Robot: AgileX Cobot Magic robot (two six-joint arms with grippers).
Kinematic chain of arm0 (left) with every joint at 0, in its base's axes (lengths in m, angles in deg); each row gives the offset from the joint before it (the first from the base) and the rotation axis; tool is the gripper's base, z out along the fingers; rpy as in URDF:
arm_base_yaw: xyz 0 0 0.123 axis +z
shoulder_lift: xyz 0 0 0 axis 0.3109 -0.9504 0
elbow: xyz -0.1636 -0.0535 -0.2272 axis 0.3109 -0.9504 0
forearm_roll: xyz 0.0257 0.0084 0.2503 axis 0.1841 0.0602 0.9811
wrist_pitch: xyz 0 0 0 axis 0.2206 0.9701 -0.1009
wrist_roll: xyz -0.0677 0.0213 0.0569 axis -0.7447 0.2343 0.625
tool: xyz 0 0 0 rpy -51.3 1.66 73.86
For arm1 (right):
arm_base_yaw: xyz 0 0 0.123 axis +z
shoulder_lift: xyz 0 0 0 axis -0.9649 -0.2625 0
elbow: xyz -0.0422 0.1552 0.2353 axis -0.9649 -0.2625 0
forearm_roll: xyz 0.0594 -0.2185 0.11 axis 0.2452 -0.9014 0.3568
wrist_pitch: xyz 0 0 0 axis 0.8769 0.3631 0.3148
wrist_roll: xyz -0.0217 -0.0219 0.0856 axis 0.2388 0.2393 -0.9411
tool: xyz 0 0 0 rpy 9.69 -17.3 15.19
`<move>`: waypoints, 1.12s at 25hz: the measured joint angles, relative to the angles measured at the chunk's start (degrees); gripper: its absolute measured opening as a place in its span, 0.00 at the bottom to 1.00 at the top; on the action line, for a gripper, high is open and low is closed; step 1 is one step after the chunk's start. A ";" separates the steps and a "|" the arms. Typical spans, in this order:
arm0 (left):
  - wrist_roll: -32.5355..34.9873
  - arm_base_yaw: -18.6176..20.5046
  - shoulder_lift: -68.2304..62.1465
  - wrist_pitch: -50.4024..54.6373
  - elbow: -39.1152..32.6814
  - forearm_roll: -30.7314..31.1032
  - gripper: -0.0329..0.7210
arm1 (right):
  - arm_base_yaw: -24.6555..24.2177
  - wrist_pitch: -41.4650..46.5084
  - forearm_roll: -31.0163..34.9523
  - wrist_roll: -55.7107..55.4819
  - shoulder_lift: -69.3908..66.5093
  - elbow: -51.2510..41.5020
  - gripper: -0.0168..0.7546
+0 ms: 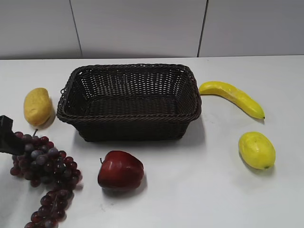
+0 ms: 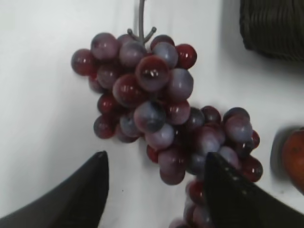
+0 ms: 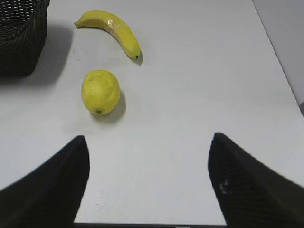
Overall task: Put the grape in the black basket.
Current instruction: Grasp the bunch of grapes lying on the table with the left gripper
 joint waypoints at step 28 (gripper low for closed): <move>2.80 -4.89 -18.36 -10.99 5.79 -4.09 0.54 | 0.00 0.00 0.00 0.00 0.00 0.00 0.79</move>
